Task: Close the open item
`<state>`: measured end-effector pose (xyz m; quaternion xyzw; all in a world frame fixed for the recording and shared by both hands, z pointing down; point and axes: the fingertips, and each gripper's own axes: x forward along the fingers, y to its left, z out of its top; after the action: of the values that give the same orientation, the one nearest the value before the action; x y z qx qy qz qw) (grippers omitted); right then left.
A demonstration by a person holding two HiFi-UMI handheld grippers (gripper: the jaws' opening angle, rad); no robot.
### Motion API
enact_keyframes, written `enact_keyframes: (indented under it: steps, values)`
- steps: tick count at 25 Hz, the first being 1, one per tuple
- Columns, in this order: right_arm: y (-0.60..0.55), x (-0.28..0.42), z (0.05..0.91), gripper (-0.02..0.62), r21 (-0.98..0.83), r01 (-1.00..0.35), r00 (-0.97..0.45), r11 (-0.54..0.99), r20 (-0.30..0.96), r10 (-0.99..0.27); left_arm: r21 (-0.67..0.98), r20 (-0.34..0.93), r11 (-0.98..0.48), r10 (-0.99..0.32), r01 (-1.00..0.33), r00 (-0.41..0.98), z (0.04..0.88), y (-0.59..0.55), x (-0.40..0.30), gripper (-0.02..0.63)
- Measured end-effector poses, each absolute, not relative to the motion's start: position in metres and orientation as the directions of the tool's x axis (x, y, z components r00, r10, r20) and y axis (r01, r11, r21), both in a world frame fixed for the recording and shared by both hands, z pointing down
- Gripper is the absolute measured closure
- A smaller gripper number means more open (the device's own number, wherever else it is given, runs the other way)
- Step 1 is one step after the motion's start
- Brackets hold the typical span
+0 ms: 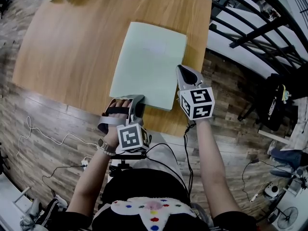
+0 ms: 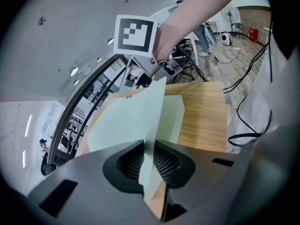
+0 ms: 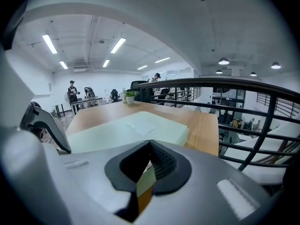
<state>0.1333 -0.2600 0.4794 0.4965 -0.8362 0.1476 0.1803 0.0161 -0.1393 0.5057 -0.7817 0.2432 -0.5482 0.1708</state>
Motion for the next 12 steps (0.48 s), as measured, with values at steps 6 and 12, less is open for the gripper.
enact_keyframes:
  steps: [6, 12]
  values:
    - [-0.263, 0.121, 0.504, 0.588, -0.037, -0.865, -0.446, 0.500, 0.514, -0.733, -0.519, 0.779, -0.835, -0.550, -0.183, 0.300, 0.505, -0.140, 0.014, 0.549]
    - [-0.267, 0.120, 0.508, 0.588, -0.056, -0.872, -0.448, 0.486, 0.489, -0.749, -0.569, 0.741, -0.802, -0.595, -0.180, 0.310, 0.505, -0.145, 0.014, 0.541]
